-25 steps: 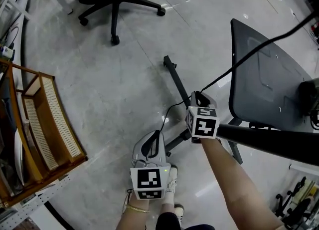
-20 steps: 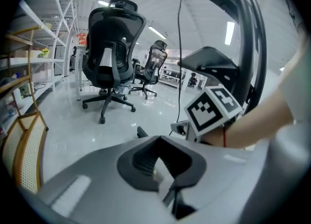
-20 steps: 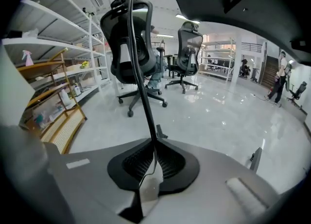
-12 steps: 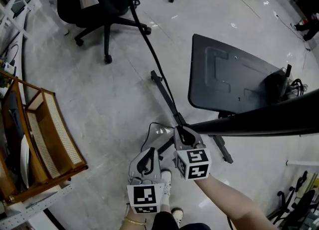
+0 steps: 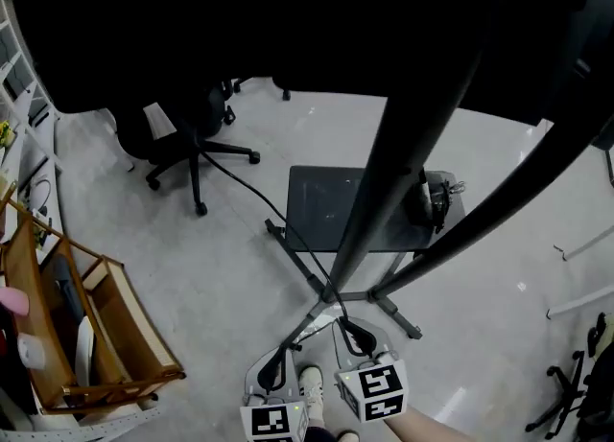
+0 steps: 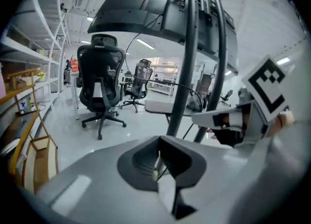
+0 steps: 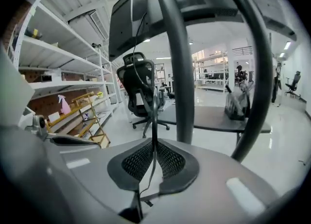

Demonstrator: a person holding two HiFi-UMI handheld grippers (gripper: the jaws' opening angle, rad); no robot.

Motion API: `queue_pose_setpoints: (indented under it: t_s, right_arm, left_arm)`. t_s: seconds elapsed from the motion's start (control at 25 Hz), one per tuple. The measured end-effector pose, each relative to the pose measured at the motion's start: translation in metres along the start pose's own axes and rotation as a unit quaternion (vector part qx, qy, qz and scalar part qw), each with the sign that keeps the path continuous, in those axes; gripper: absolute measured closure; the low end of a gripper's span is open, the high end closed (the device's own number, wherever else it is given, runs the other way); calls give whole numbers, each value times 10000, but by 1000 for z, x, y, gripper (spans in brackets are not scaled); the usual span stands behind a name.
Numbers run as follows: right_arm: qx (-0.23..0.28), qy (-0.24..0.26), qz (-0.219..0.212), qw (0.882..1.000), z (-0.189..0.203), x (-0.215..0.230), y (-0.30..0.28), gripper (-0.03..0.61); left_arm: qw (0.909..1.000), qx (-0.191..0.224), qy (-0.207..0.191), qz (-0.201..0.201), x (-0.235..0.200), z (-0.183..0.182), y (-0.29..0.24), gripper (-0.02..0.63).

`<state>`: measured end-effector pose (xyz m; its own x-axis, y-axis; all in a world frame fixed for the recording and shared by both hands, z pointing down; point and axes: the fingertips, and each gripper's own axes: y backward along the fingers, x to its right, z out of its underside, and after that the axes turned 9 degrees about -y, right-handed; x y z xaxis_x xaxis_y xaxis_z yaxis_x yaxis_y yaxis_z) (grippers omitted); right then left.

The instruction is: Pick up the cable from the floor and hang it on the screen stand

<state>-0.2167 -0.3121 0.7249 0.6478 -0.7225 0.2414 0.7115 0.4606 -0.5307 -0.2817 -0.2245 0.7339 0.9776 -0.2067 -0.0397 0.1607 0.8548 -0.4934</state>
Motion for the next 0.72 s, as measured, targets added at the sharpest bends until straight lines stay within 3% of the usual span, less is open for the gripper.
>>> queue_pose_setpoints:
  t_s: [0.44, 0.72]
  right_arm:
    - [751, 224, 607, 9951, -164, 29, 183, 557]
    - [1401, 574, 972, 9837, -294, 54, 249, 557]
  left_arm:
    - [9906, 727, -589, 999, 141, -193, 71, 606]
    - [9811, 1057, -951, 1315, 185, -326, 81, 606]
